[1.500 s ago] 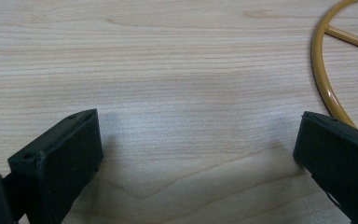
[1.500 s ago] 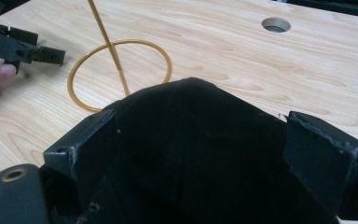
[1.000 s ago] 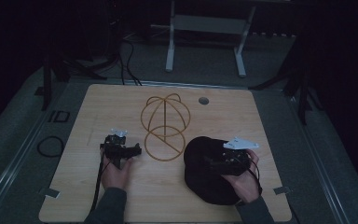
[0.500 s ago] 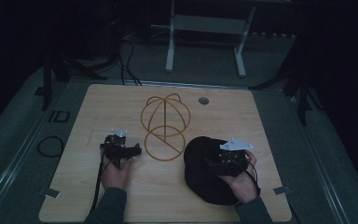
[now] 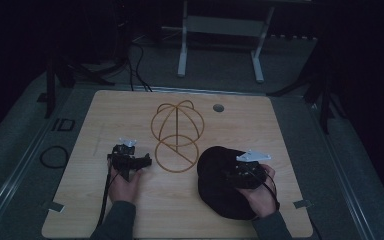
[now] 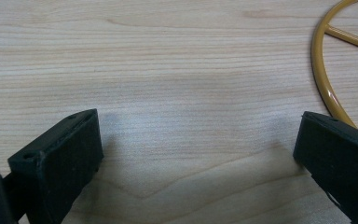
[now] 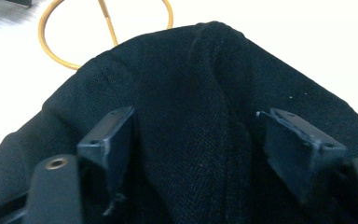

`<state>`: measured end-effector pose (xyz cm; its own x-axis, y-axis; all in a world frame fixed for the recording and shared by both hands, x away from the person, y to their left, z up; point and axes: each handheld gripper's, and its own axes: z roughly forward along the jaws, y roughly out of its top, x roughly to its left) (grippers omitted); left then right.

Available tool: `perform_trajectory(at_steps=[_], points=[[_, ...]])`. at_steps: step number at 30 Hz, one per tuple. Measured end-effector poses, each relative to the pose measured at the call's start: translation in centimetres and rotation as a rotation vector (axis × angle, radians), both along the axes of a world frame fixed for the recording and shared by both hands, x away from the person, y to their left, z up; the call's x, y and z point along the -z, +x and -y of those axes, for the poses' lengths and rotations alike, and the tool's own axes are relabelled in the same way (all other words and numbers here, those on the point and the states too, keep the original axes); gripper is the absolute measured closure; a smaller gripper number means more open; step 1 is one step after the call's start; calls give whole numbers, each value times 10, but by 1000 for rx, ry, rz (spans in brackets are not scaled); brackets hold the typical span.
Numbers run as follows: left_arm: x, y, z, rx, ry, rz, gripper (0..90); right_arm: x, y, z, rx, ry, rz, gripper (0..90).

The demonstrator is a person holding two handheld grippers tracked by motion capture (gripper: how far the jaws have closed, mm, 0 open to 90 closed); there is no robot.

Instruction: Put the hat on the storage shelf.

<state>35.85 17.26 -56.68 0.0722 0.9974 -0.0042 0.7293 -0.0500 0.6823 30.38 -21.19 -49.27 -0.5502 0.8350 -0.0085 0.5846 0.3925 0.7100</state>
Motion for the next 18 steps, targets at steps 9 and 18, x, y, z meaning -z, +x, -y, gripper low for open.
perform_trajectory(at_steps=[9, 18], points=[[0, 0, 0, 0, 0, 0, 7, 2, 4, 3, -11, 4, -37, 580], [0, 0, 0, 0, 0, 0, 7, 2, 12, 3, -59, -26, -91, 856]])
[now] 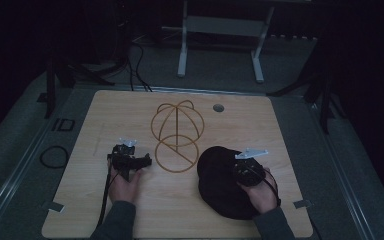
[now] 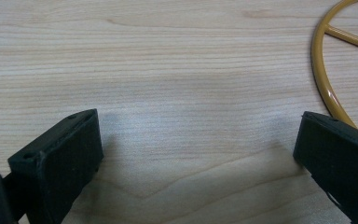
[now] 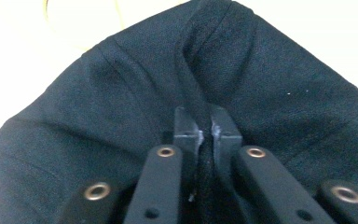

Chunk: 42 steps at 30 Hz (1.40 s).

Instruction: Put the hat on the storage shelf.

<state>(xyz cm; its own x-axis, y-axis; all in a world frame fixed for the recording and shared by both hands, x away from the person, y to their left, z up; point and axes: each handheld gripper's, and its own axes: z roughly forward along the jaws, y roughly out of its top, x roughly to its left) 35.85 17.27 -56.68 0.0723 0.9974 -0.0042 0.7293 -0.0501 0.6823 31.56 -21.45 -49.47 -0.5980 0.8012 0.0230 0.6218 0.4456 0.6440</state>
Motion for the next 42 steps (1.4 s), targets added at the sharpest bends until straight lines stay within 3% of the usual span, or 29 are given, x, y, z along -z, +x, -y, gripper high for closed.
perform_trajectory(at_steps=[11, 24, 26, 34, 42], points=[[0, 0, 0, 0, 0, 0, 7, -17, 0, 3, -23, 9, 15, 864], [0, 0, 0, 0, 0, 0, 7, -36, 3, 0, -85, -37, 10, 867], [0, 0, 0, 0, 0, 0, 7, -41, 4, -1, -103, -66, 14, 867], [0, 0, 0, 1, 0, 0, 7, -53, 8, 2, -107, -81, 27, 868], [0, 0, 0, 2, 0, -1, 7, -75, 13, 6, -117, -106, 52, 868]])
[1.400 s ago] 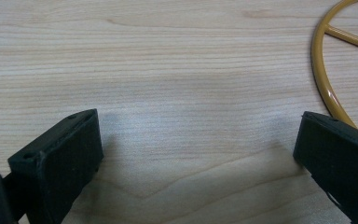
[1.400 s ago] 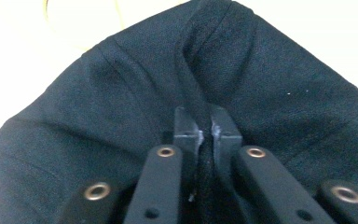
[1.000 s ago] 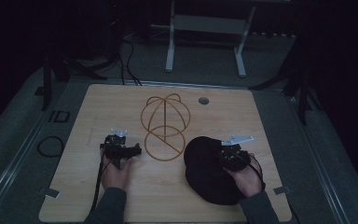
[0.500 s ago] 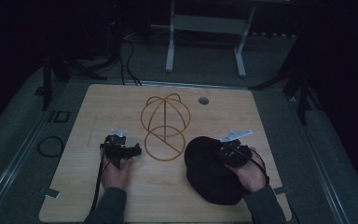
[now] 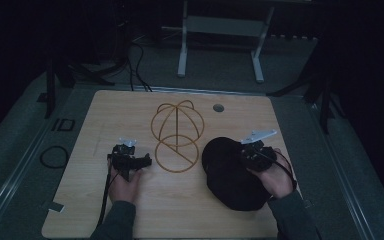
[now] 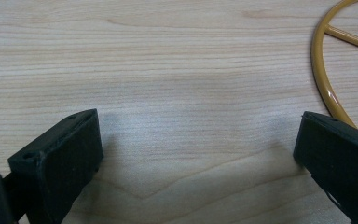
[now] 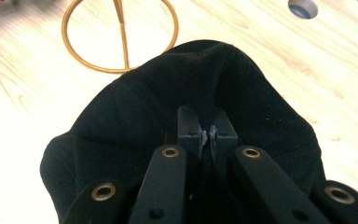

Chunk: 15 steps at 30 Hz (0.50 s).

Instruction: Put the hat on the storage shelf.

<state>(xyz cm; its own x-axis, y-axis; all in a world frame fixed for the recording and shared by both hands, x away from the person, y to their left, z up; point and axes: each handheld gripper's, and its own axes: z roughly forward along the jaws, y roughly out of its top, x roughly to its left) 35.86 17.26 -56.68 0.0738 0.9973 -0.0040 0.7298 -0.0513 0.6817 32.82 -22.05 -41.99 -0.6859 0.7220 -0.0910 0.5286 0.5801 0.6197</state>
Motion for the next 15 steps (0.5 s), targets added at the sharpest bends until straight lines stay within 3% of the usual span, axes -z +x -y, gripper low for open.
perform_trajectory(at_steps=[9, 15], points=[[0, 0, 0, 1, -1, -1, 7, -14, 7, 4, -8, -2, 15, 868], [0, 0, 0, 1, -1, -1, 7, -18, 13, 7, -11, 7, 1, 867]])
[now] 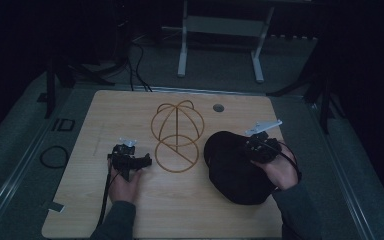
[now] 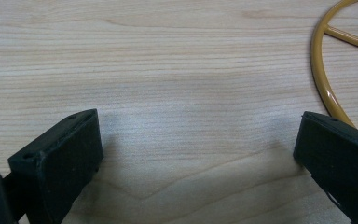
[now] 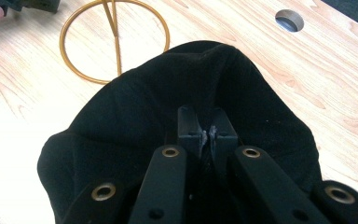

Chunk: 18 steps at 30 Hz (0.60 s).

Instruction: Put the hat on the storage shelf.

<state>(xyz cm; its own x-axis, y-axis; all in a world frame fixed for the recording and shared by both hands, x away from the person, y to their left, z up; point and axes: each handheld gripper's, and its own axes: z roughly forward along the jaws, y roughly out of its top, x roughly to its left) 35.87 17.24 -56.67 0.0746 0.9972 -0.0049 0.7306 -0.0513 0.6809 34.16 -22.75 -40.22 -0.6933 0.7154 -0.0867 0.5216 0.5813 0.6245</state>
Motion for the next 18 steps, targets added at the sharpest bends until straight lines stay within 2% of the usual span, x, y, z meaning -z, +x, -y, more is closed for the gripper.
perform_trajectory(at_steps=[13, 18], points=[[0, 0, 0, 0, 0, 0, 7, -7, 7, -1, -10, -1, -7, 868], [0, 0, 0, 0, 0, 0, 7, -16, 10, -1, -13, 4, 13, 867]])
